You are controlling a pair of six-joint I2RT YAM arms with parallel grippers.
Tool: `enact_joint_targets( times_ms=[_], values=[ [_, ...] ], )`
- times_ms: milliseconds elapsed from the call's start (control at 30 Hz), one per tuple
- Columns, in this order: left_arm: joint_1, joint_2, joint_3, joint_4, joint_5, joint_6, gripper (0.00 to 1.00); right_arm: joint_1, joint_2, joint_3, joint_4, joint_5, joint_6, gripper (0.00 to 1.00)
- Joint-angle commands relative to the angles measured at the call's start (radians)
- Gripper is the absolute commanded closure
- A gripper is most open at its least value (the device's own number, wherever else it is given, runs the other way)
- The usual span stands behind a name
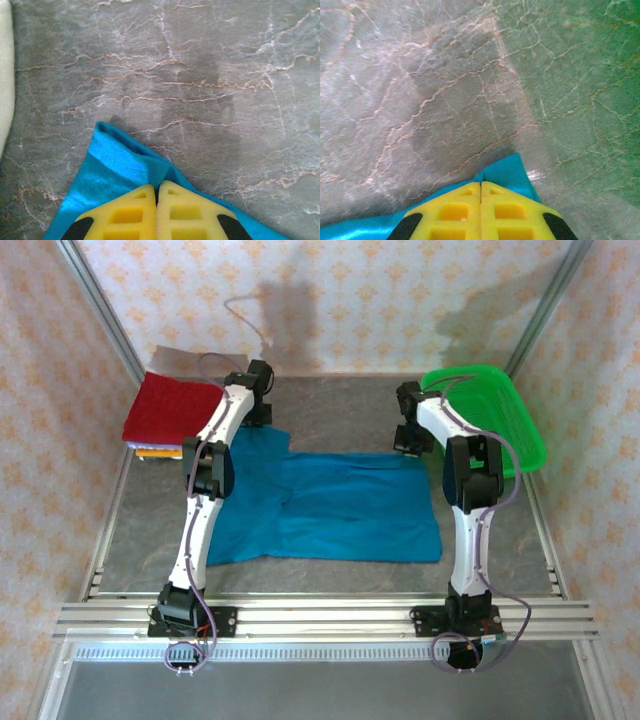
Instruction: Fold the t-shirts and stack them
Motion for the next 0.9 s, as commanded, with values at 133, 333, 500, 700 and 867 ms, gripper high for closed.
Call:
enact_joint_targets(
  times_ms=[133, 333, 500, 700, 867],
  values=[
    [0.002, -0.145, -0.081, -0.029, 0.014, 0.005, 1.0, -0.006, -0.143, -0.014, -0.017, -0.043, 0.02, 0.97],
    [0.001, -0.346, -0.212, -0.02, 0.032, -0.002, 1.0, -0.007, -0.246, -0.081, -0.018, -0.08, 0.035, 0.99],
    [-0.002, -0.513, -0.389, -0.007, 0.015, -0.009, 1.0, -0.007, -0.346, -0.168, -0.025, -0.075, 0.035, 0.99],
    [-0.005, -0.724, -0.667, 0.051, 0.025, -0.039, 1.0, -0.007, -0.457, -0.29, -0.024, -0.091, 0.037, 0.99],
    [-0.011, -0.917, -0.871, 0.079, 0.038, -0.067, 1.0, -0.006, -0.557, -0.391, -0.017, -0.106, 0.051, 0.99]
  ],
)
